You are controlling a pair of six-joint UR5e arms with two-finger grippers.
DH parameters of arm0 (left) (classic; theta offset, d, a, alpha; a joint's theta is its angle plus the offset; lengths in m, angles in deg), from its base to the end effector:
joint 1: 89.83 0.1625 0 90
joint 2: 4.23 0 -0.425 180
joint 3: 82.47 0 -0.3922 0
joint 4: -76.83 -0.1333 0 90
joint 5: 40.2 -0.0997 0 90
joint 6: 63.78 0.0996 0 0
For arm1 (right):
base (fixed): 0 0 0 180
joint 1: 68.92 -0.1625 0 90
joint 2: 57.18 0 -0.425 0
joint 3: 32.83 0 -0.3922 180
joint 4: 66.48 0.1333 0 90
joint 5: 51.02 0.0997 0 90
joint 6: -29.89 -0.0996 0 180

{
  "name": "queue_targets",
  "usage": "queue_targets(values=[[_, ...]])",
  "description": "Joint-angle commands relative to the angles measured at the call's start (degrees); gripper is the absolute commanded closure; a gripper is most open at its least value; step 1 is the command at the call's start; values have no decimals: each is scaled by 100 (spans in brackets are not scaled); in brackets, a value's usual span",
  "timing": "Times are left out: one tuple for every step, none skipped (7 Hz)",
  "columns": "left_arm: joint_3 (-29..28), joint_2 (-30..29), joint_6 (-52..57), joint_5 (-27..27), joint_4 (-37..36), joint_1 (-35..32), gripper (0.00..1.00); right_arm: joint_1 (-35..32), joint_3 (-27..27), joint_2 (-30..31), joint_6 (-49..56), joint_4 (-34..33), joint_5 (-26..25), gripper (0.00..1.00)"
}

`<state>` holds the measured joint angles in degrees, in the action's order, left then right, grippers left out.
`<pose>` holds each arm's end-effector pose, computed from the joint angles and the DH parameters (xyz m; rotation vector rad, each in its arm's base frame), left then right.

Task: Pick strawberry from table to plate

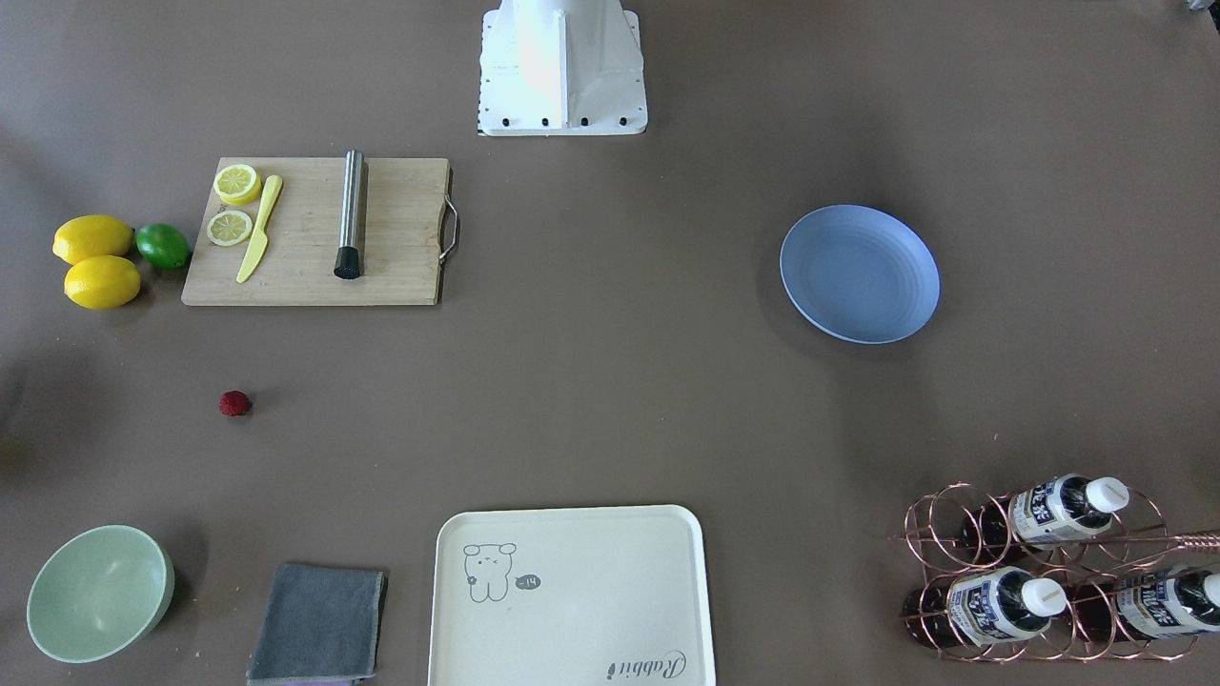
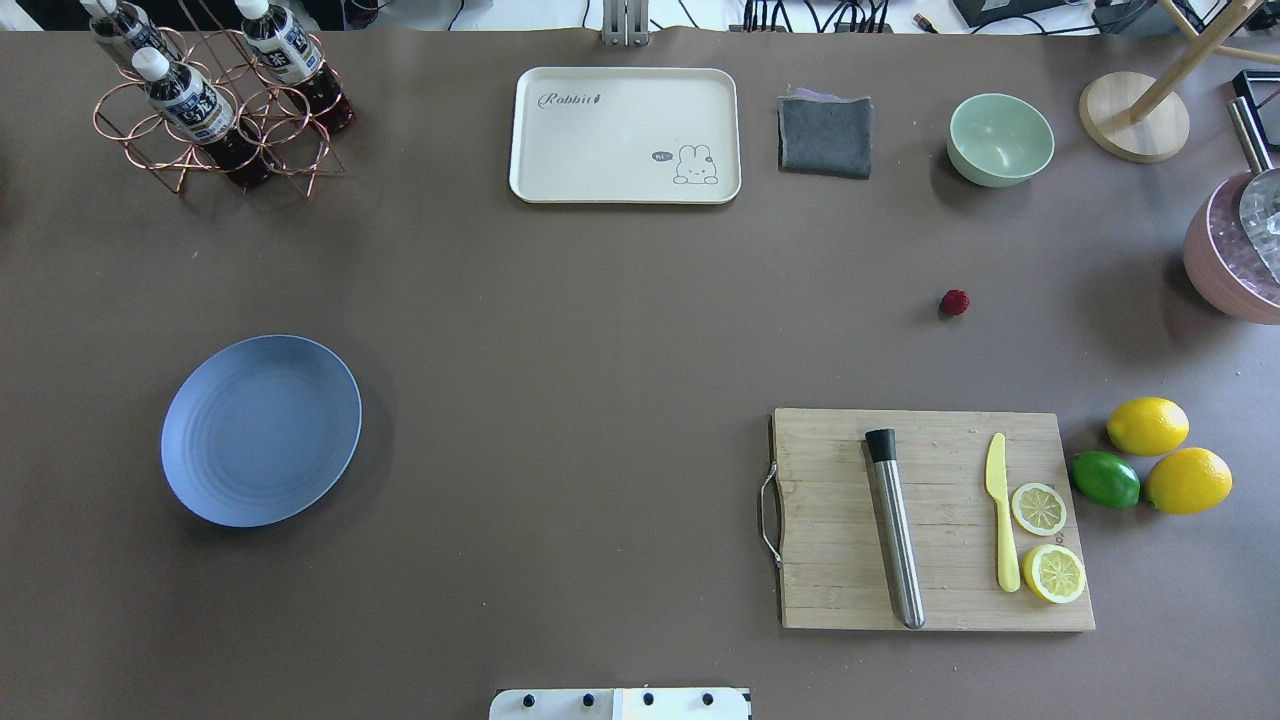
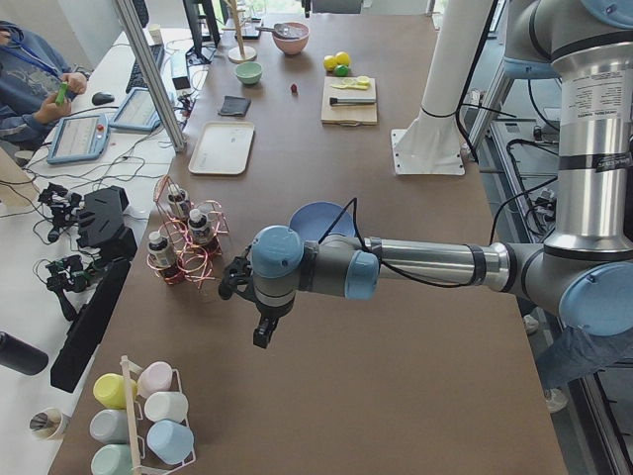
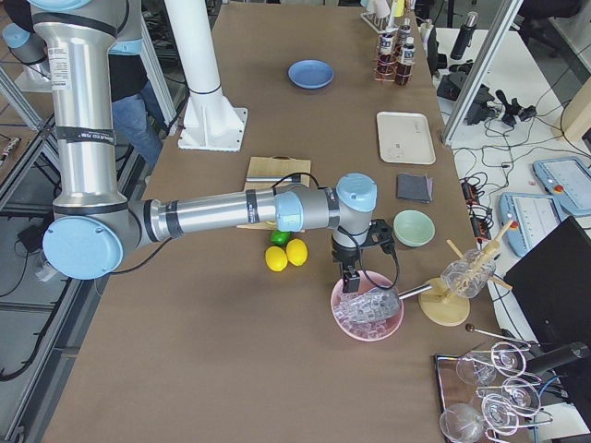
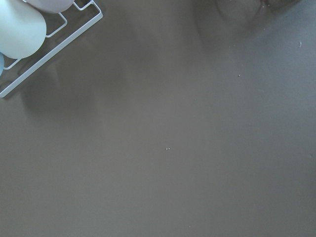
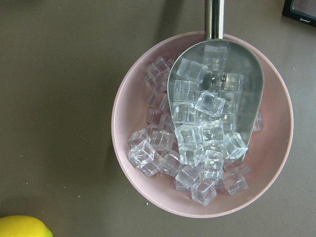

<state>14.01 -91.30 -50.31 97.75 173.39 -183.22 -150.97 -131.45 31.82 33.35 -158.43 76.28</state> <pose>-0.0876 -0.4752 0.6108 0.2873 0.8032 0.2390 0.0026 -0.5087 0.5871 0.1038 -0.6561 -0.2354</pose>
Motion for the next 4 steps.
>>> queue_targets(values=[[-469,-144,191,133,709,40,2,-4,1,4,-4,-7,-3,0],[-550,-179,87,544,1149,40,2,-4,-8,-5,-21,-7,6,0],[-473,-188,-36,652,1293,40,2,-4,0,-66,-117,-7,23,0],[-446,-196,-133,697,1582,48,2,5,9,-206,-588,-7,32,0]])
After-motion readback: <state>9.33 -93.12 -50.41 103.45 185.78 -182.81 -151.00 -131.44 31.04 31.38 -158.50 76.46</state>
